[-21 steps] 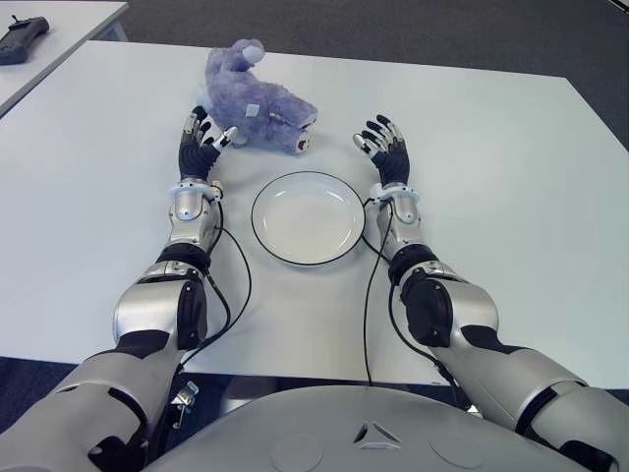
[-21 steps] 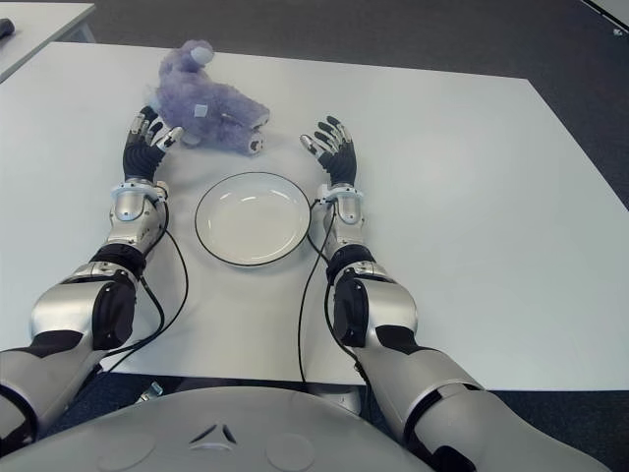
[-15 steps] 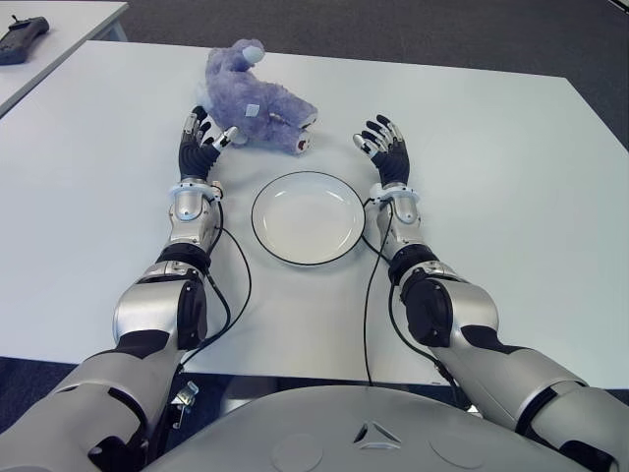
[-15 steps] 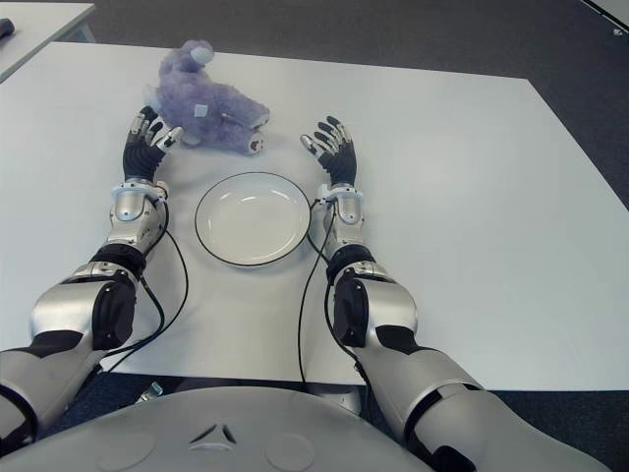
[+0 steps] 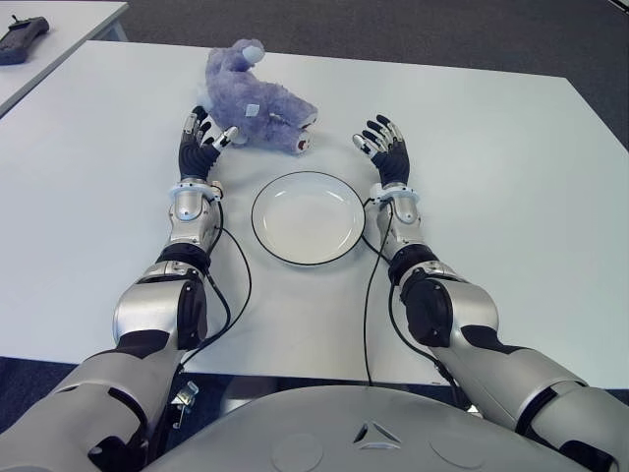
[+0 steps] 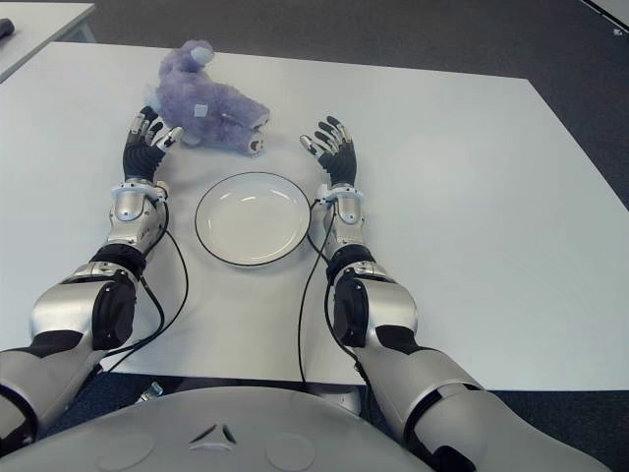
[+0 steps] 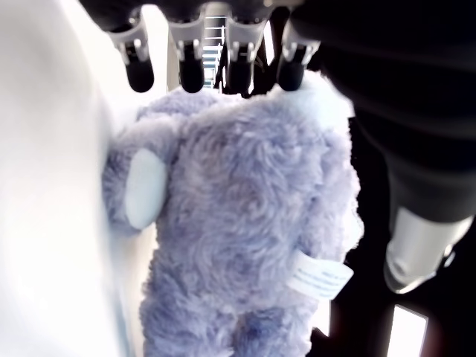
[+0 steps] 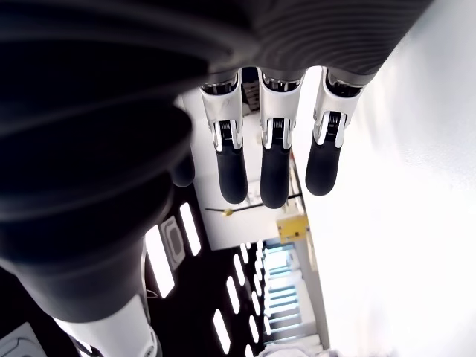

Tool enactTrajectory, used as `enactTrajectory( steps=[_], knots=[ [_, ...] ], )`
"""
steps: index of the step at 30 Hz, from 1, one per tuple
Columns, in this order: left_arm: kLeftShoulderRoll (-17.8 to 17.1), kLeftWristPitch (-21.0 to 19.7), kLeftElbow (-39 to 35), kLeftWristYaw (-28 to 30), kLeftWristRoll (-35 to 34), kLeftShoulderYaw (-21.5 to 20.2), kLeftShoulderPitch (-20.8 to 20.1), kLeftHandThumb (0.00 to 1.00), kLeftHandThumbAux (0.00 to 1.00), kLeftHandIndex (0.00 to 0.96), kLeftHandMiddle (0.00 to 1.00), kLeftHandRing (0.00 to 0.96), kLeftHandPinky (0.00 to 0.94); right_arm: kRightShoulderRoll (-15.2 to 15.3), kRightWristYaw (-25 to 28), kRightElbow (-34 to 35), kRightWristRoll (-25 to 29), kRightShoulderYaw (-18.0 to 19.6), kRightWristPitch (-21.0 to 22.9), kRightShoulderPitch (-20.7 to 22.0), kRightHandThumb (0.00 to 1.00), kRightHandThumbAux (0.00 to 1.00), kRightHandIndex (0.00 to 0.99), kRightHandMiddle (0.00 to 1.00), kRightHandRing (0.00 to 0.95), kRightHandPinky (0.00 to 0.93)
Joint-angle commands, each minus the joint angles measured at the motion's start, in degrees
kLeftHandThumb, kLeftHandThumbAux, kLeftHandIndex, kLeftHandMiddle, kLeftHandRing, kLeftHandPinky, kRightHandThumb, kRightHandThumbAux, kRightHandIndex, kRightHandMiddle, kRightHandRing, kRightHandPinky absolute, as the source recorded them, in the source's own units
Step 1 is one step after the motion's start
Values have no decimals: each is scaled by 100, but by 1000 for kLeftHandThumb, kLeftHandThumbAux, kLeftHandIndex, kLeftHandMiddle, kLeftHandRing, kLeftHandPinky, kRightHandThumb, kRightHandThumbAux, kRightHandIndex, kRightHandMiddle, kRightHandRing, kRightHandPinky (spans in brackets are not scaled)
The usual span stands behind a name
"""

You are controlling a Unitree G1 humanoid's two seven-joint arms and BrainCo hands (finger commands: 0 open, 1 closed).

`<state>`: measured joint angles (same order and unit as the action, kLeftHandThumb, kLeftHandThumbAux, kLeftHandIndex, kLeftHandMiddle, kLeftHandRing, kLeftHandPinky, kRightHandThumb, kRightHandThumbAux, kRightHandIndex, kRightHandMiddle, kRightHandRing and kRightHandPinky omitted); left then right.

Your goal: Put the doll into the plate.

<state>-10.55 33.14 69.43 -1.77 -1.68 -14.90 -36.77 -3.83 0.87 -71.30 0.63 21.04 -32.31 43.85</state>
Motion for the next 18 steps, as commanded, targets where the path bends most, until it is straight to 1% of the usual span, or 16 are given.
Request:
enactTrajectory(
  steps=[1, 9, 15, 18],
  knots=[
    [427, -297, 712, -139, 34, -18, 1495, 0, 672, 67, 80, 52, 35, -105, -126, -635, 136, 105, 760, -1088, 125, 850, 161, 216, 216, 233],
    [447, -303, 712, -149, -16, -82, 1483, 0, 664, 51, 70, 46, 30, -99, -85, -635, 161, 126, 766, -1086, 120, 849, 158, 207, 202, 212],
    [431, -319, 709, -112, -210, -295, 1440, 0, 648, 43, 65, 44, 37, -95, -110, -636, 140, 108, 772, -1079, 116, 852, 160, 203, 202, 219],
    [335, -284, 685, -175, -305, -439, 1371, 0, 656, 41, 67, 43, 39, -88, -104, -636, 135, 105, 766, -1081, 110, 849, 158, 198, 194, 207]
  ],
)
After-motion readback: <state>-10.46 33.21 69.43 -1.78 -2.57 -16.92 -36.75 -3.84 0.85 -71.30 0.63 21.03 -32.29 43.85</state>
